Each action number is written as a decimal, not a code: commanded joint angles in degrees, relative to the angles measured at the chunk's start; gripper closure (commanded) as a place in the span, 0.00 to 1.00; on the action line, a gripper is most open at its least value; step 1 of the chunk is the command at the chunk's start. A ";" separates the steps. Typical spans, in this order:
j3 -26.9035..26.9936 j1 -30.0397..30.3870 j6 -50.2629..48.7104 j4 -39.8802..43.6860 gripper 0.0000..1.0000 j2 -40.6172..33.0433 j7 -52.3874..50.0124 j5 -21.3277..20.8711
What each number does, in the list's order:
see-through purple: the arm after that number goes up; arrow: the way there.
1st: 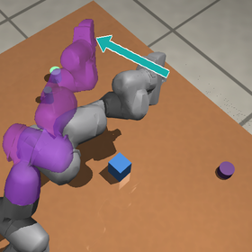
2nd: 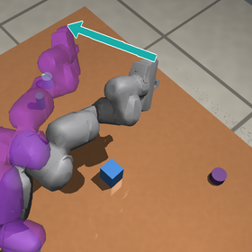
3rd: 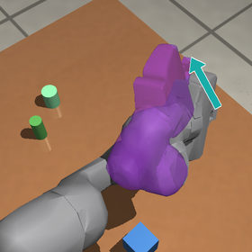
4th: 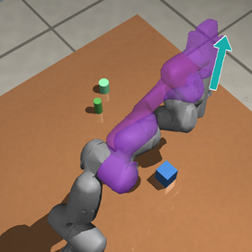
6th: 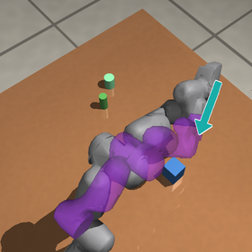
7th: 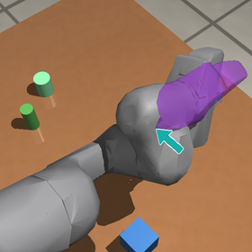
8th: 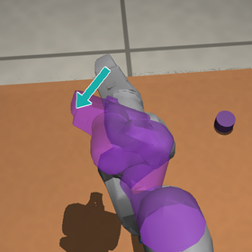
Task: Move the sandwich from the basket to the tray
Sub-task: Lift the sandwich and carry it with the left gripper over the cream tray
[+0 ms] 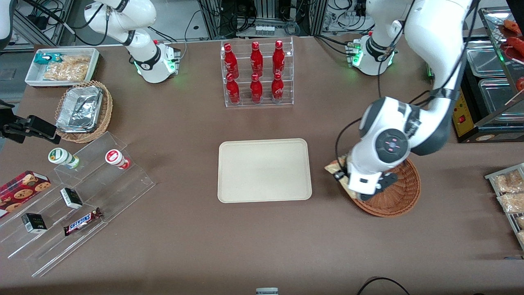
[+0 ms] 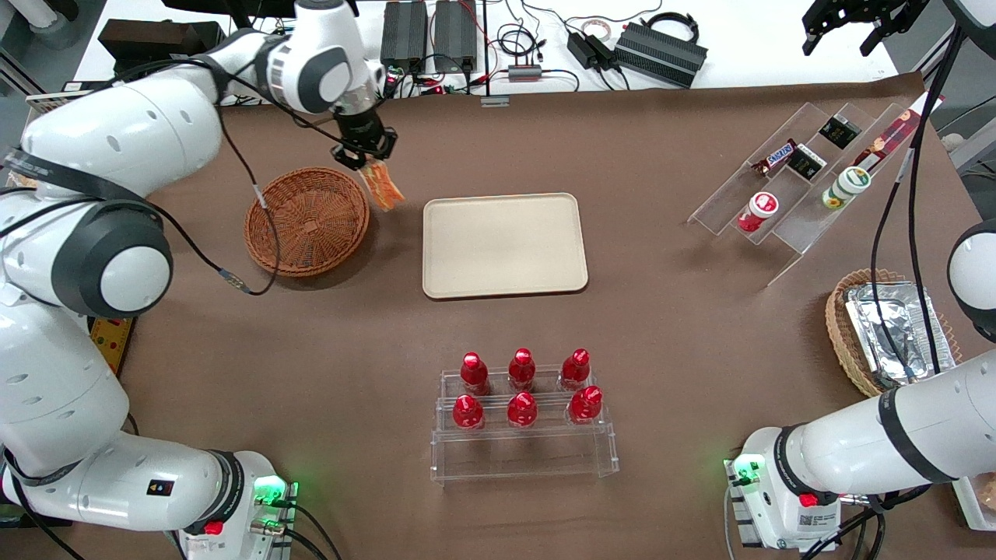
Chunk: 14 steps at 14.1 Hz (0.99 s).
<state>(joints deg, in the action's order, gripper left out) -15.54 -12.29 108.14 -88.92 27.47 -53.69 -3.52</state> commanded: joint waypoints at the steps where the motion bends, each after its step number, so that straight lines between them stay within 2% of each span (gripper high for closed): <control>1: 0.86 -6.24 -0.22 3.22 0.86 3.54 3.58 0.18; 6: 0.86 -16.17 10.14 6.46 0.84 10.74 5.00 0.26; 10: 1.12 -20.05 10.34 10.95 0.79 16.02 4.91 0.09; 14: 1.30 -21.11 10.34 11.93 0.61 17.88 4.91 -0.26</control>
<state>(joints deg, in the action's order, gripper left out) -15.11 -32.40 119.01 -79.36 44.21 -49.55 -3.55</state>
